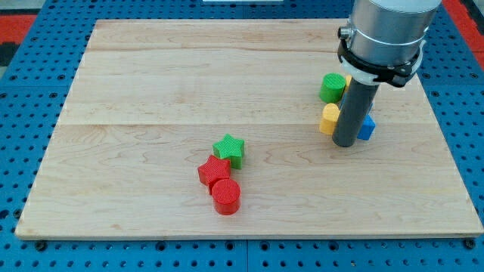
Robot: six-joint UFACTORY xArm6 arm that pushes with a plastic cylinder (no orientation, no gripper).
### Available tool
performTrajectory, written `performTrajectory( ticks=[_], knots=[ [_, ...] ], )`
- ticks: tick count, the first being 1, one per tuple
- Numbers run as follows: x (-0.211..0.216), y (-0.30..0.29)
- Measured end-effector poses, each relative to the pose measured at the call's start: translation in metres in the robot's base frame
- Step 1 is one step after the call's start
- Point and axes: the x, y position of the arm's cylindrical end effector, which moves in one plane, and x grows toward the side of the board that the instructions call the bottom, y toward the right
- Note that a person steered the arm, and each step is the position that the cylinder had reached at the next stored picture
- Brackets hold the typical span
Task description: Point your arm at the yellow hexagon
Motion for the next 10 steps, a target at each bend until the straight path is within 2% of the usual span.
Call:
performTrajectory(
  ticks=[3, 4, 5, 7, 10],
  knots=[
    [0.004, 0.0],
    [0.029, -0.004],
    [0.036, -0.01],
    [0.022, 0.033],
    [0.006, 0.061]
  ],
)
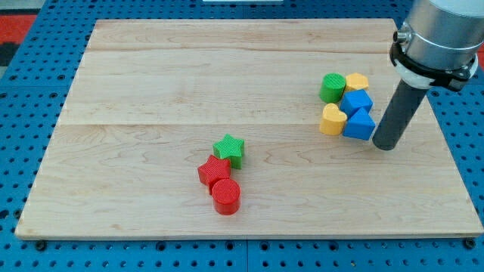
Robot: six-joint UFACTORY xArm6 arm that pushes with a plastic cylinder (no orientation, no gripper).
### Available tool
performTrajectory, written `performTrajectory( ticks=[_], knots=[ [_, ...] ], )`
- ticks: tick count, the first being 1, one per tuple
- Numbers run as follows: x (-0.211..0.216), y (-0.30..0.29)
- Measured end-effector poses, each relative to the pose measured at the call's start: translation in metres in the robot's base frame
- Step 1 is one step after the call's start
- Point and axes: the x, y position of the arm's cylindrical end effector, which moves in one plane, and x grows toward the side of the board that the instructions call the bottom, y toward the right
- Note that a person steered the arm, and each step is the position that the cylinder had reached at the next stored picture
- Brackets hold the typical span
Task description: Point your arm at the yellow hexagon
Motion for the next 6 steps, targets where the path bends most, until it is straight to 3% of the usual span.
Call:
performTrajectory(
  ticks=[2, 3, 4, 5, 6],
  knots=[
    [-0.025, 0.044],
    [-0.078, 0.048],
    [-0.119, 0.028],
    [-0.128, -0.02],
    [-0.102, -0.061]
  ],
)
